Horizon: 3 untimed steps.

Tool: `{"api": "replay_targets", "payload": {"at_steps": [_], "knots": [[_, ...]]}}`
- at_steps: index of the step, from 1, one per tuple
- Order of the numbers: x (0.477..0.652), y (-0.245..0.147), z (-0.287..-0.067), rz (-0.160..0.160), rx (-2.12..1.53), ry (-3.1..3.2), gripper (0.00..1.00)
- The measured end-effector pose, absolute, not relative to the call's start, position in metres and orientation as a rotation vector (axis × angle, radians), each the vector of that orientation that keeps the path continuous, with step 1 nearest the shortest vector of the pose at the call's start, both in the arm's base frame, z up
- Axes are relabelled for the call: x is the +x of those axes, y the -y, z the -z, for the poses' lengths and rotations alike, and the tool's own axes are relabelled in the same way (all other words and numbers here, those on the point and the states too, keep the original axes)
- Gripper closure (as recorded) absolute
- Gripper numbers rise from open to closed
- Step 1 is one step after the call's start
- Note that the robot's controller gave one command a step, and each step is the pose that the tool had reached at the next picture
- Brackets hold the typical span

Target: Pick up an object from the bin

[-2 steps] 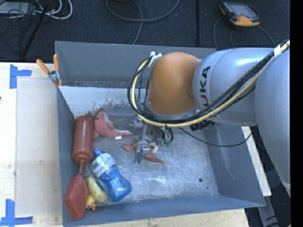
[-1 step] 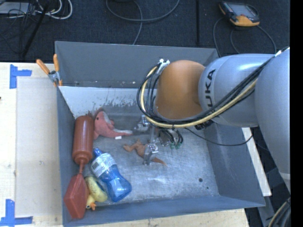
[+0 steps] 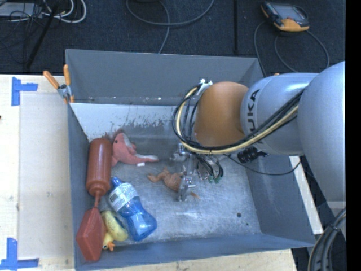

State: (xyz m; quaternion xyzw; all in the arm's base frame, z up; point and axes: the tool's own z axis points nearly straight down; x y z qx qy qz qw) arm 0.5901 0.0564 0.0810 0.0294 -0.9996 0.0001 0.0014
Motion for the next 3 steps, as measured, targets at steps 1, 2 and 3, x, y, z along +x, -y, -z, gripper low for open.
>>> {"api": "replay_targets", "payload": {"at_steps": [1,2,3], "knots": [[0.590,-0.055,-0.075,0.000,0.096,3.146,0.00],[0.578,-0.056,-0.075,0.002,0.134,3.156,0.00],[0.591,-0.056,-0.077,0.002,0.096,3.143,1.00]]}}
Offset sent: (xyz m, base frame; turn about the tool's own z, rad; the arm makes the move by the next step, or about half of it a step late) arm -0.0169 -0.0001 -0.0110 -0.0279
